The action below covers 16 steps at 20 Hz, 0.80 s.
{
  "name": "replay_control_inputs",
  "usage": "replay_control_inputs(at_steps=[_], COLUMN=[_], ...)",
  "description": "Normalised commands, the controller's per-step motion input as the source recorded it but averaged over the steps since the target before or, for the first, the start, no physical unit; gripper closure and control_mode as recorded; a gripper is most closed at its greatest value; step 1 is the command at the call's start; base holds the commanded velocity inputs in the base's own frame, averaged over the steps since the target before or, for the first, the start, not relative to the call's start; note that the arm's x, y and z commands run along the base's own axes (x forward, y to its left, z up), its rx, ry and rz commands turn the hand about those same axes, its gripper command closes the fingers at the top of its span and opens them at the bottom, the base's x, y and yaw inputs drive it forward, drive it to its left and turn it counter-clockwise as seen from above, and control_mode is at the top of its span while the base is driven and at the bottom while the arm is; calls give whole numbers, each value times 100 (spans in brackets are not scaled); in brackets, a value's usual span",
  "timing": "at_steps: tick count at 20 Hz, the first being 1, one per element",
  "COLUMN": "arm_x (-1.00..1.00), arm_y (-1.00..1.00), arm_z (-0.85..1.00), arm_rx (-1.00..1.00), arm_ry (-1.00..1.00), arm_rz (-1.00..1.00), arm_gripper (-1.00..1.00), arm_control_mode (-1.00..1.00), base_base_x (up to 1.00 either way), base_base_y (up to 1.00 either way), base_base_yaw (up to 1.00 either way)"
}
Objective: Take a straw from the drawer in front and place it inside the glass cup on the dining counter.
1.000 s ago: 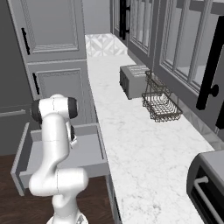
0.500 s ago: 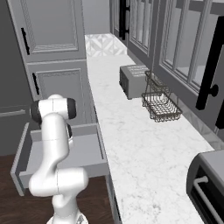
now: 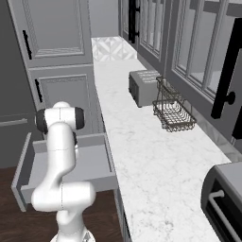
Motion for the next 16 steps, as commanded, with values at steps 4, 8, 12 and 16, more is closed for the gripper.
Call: replay_control_inputs(at_steps=[4, 8, 12, 16], arm_x=[0, -4, -6, 0], arm_y=[12, 11, 9, 10], arm_z=[-67, -78, -81, -70], arm_rx=[-2, -3, -3, -3], arm_ry=[2, 0, 0, 0], arm_rz=[0, 0, 0, 0], arm_gripper=[-100, -100, 100, 100], arm_control_mode=[-100, -100, -100, -100], base_base_x=[0, 0, 0, 0], base_base_y=[0, 0, 0, 0], base_base_yaw=[0, 0, 0, 0])
